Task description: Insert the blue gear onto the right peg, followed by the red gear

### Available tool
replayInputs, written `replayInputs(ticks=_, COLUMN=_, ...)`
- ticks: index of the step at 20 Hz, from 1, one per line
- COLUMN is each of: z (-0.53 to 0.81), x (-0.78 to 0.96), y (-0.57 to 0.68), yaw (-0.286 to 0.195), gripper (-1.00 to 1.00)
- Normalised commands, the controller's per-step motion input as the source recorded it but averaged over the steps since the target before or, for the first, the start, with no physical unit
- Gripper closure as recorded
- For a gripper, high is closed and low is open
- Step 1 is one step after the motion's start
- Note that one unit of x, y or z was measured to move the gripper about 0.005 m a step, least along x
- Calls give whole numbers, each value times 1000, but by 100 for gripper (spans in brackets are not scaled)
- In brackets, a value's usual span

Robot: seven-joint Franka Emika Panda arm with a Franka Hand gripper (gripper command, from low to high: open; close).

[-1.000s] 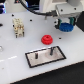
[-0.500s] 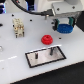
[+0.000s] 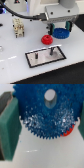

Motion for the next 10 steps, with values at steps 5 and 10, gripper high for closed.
replayInputs(ticks=5, z=116, x=666, y=-282, yaw=0, gripper=100)
replayInputs(ticks=10, z=39, x=543, y=-245, yaw=0, gripper=100)
